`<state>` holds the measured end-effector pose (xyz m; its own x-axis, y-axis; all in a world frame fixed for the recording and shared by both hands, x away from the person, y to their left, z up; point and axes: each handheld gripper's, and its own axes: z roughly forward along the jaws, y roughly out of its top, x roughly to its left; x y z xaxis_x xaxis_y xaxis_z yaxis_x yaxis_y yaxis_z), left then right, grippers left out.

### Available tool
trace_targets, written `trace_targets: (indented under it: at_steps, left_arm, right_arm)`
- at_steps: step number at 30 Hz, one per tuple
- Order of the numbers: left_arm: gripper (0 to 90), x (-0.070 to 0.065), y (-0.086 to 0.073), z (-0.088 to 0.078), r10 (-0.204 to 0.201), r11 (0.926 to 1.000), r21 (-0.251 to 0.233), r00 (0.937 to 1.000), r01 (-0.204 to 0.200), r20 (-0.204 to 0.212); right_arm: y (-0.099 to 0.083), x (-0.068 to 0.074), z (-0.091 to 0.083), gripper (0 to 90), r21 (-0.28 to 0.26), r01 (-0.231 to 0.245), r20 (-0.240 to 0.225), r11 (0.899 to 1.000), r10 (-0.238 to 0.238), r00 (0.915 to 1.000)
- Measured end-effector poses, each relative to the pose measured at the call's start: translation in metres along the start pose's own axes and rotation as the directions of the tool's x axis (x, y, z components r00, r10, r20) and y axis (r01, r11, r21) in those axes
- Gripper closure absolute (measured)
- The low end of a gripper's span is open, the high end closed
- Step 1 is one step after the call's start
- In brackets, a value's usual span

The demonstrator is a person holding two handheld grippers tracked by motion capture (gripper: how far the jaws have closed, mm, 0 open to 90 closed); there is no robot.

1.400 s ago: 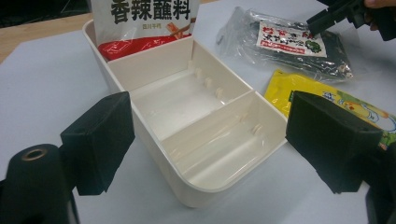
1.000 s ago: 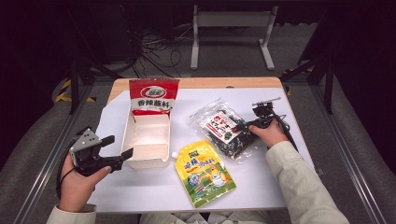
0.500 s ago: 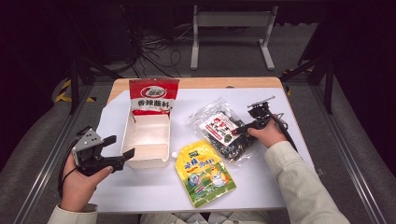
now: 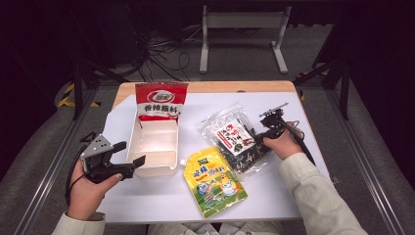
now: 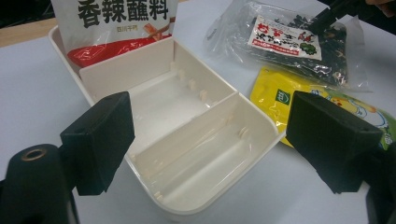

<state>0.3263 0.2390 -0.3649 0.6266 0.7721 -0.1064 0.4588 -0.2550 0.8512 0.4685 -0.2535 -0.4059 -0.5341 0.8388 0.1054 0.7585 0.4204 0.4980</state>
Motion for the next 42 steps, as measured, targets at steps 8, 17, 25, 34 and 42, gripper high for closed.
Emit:
trace_targets:
  at_steps: [8,17,25,34,42]
  left_arm:
    - [15.9,-0.006,0.004,0.008,0.01,1.0,0.0,0.9994,-0.01,0.034]
    - [14.4,-0.017,0.01,0.019,0.04,0.9992,-0.006,0.9964,-0.04,0.075]
    - [13.9,-0.034,0.011,0.037,0.063,0.9976,0.019,0.9899,-0.066,0.127]
    - [15.1,-0.055,0.013,0.054,0.075,0.9972,-0.009,0.9852,-0.075,0.154]
    - [17.7,-0.071,0.016,0.072,0.049,0.9988,-0.001,0.9711,-0.05,0.234]
  right_arm:
    - [-0.012,0.003,-0.026,83.4,-0.116,-0.008,0.005,0.993,0.008,1.0]
    - [-0.018,0.018,-0.061,84.4,-0.213,0.04,0.016,0.976,-0.037,0.9992]
    - [-0.025,0.03,-0.092,84.5,-0.304,0.068,0.02,0.95,-0.065,0.9977]
    - [-0.035,0.044,-0.118,84.5,-0.367,0.087,0.015,0.926,-0.088,0.996]
    - [-0.042,0.063,-0.133,84.5,-0.42,0.127,0.006,0.899,-0.137,0.9906]
